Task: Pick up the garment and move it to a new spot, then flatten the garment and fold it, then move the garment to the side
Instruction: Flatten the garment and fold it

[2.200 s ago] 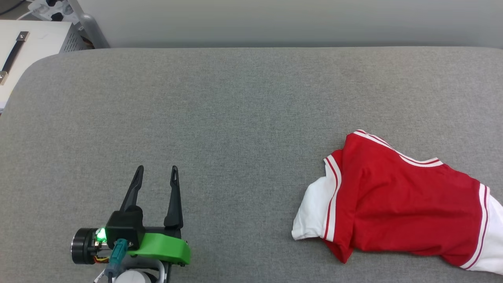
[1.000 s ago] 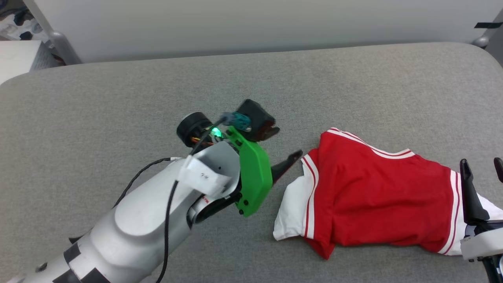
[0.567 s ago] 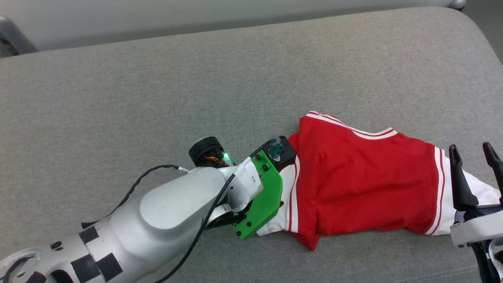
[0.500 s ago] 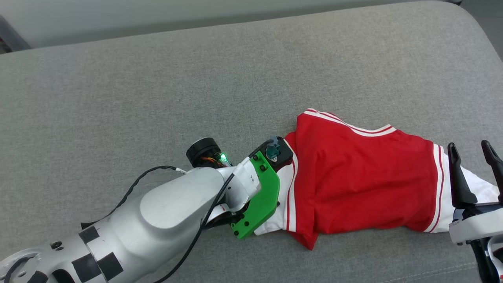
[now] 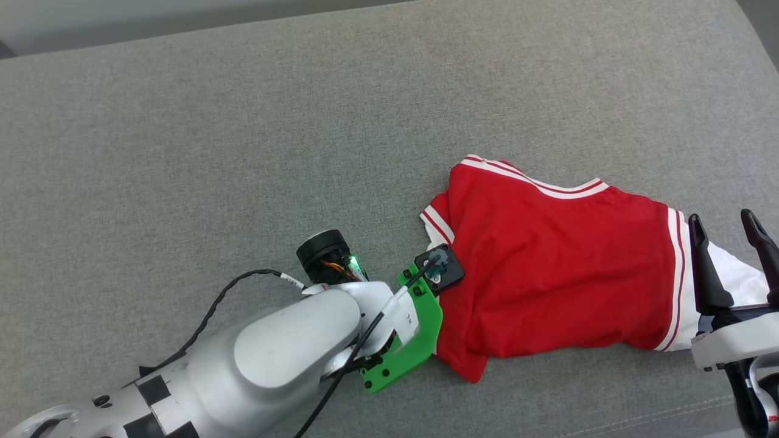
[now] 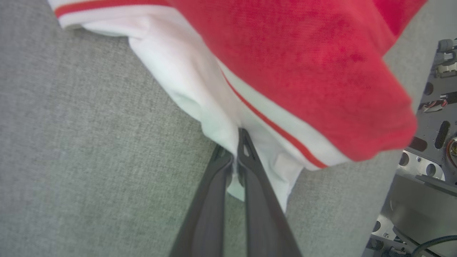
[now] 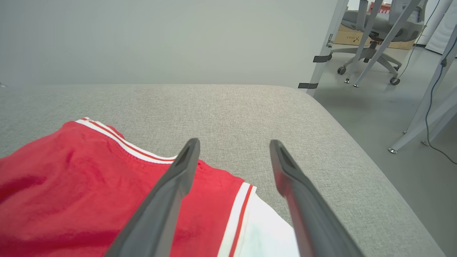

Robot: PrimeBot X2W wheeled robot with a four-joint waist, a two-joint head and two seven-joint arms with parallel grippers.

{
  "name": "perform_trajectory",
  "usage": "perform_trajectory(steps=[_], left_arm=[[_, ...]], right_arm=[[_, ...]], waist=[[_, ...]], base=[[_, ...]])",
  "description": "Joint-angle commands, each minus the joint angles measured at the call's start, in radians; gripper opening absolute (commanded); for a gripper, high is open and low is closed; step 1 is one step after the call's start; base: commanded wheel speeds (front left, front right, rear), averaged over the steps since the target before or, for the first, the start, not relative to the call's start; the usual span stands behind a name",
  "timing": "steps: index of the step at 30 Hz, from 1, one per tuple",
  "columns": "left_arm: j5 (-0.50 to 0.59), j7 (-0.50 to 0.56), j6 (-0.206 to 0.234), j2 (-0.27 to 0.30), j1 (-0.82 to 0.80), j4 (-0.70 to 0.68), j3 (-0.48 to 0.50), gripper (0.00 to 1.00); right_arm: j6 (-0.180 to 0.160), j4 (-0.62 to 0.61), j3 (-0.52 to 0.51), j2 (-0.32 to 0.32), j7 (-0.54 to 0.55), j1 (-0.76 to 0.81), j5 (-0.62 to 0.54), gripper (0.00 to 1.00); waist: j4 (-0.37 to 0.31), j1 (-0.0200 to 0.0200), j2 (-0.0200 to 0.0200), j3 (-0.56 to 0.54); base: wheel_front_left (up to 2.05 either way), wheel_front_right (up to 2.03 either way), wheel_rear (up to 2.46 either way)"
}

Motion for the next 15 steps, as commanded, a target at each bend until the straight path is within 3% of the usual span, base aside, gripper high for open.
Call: perform_trajectory(steps=[1,8,15], left_arm=[[0.006,-0.024,-0.003,-0.001,0.028,0.023,-0.018,0.00],[-0.004,-0.281,-0.003,0.007,-0.062,0.076,0.007,0.00],[-0.010,-0.476,0.053,0.100,-0.070,0.118,0.121,0.00]], right_arm=[[-0.001,0.003,0.003,-0.003,-0.006,-0.012,-0.006,1.00],[-0.001,0.006,-0.009,-0.004,-0.002,0.024,-0.013,1.00],[-0.001,-0.007,-0.034,0.003,0.006,0.072,-0.014,1.00]], waist=[[0.018,-0.0001,0.0000,-0.024],[0.059,-0.0001,0.0000,-0.094],[0.105,-0.0001,0.0000,-0.144]], base=[[0.00,0.00,0.00],[0.00,0.00,0.00],[0.00,0.00,0.00]])
